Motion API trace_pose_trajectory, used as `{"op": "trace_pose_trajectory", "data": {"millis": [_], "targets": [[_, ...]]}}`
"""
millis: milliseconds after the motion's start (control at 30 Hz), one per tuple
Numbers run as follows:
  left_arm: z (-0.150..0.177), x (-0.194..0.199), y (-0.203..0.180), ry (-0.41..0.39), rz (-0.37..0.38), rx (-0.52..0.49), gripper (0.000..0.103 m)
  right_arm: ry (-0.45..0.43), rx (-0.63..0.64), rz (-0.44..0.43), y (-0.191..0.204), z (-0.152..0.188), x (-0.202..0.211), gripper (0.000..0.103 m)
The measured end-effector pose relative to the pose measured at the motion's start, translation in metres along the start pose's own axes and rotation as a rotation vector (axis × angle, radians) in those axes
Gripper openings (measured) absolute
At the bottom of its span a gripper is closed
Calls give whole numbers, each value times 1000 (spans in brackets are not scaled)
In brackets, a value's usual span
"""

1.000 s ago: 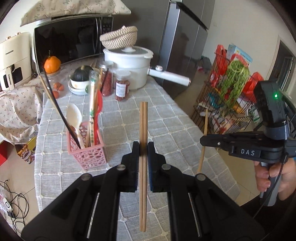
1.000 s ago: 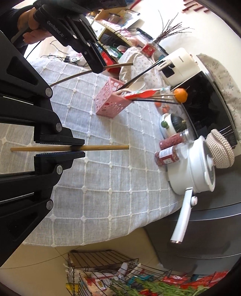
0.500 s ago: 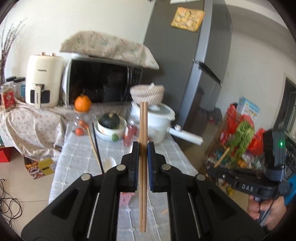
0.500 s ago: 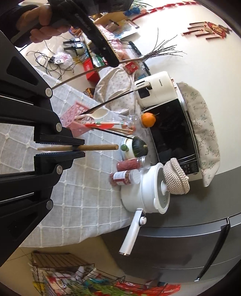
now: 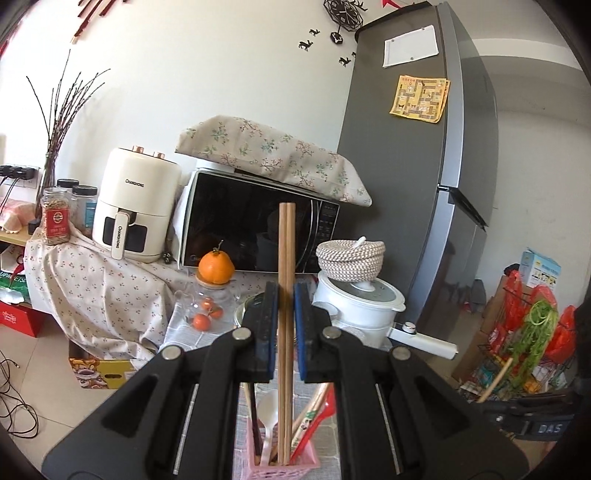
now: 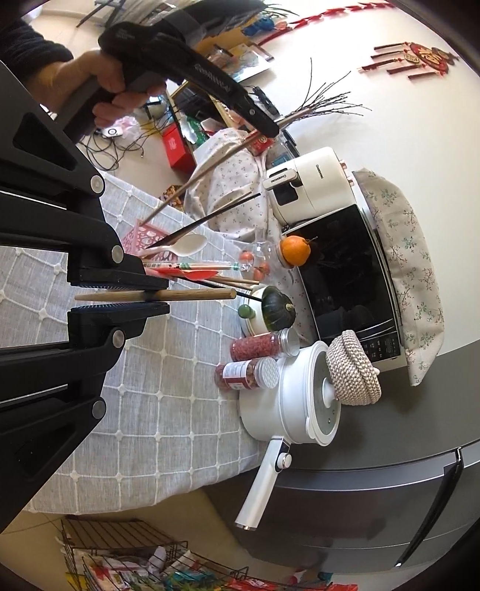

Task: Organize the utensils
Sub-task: 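Lift both wooden chopsticks over the pink basket and open the left tool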

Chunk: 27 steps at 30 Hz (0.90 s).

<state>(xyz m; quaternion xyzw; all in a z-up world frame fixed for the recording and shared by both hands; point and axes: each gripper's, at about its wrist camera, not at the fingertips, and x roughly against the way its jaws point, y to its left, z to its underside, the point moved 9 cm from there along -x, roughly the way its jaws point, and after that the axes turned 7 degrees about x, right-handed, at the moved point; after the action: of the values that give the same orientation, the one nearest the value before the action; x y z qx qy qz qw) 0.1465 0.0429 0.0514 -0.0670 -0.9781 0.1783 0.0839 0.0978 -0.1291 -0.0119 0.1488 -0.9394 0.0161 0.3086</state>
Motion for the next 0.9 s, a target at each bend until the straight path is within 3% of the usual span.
{"op": "trace_pose_trajectory", "data": {"millis": [400, 667, 767, 833, 900], "targets": [[40, -27, -18, 44, -51, -211, 10, 15, -10, 4, -4, 2, -7, 6], [57, -40, -12, 114, -66, -235, 10, 5, -10, -5, -2, 0, -8, 6], [60, -43, -7, 156, -75, -201, 25, -2, -9, -15, 1, -2, -8, 6], [56, -39, -7, 166, -59, -163, 44, -12, -11, -24, 3, -6, -6, 6], [49, -32, -10, 177, -51, -137, 50, -24, -12, -30, 5, -9, -3, 6]]}}
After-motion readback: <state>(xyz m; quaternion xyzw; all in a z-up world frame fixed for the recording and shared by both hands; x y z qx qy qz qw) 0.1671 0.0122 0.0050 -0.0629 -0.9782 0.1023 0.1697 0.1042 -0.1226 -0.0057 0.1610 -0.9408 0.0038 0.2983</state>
